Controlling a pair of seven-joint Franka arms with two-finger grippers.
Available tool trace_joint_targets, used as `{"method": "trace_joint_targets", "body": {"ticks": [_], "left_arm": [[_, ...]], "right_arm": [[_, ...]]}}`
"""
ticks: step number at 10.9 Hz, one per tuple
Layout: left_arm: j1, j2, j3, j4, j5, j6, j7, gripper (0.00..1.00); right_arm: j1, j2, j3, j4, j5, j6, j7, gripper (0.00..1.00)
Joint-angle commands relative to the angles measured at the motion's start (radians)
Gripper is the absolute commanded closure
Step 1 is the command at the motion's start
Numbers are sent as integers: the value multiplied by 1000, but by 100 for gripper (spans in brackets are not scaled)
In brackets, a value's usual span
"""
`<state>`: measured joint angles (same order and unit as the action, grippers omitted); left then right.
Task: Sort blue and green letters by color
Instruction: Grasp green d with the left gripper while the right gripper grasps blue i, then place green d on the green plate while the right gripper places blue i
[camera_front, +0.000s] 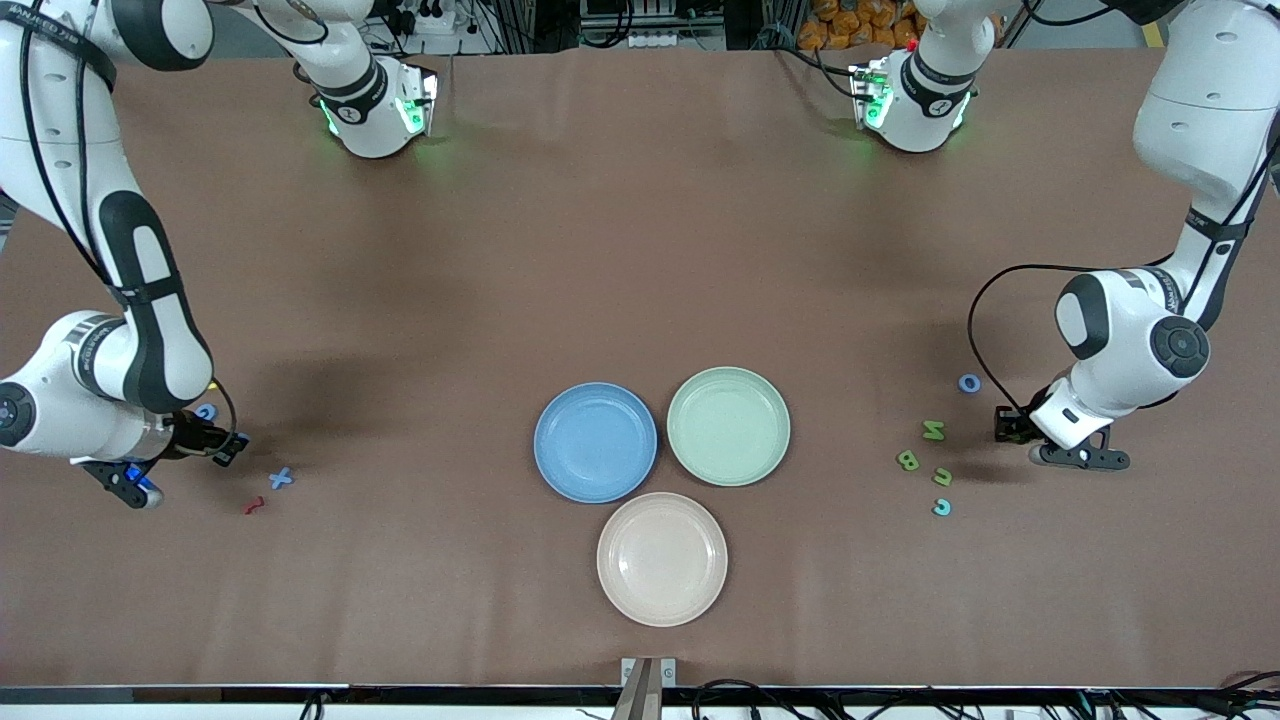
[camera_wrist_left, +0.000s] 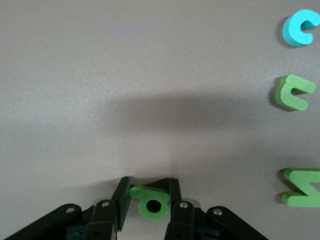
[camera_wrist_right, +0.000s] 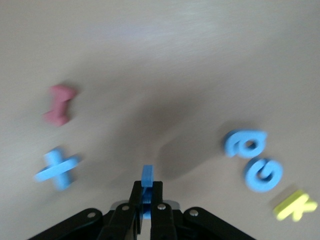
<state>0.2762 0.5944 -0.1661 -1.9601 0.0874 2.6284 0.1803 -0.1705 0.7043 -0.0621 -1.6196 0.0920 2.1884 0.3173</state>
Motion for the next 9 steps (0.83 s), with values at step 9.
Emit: {"method": "trace_joint_targets", "body": {"ticks": [9], "left_arm": [[-139, -79, -9, 99, 17, -160, -194, 84]], "right_arm": [[288, -57, 41, 72, 193, -107, 367, 100]]}}
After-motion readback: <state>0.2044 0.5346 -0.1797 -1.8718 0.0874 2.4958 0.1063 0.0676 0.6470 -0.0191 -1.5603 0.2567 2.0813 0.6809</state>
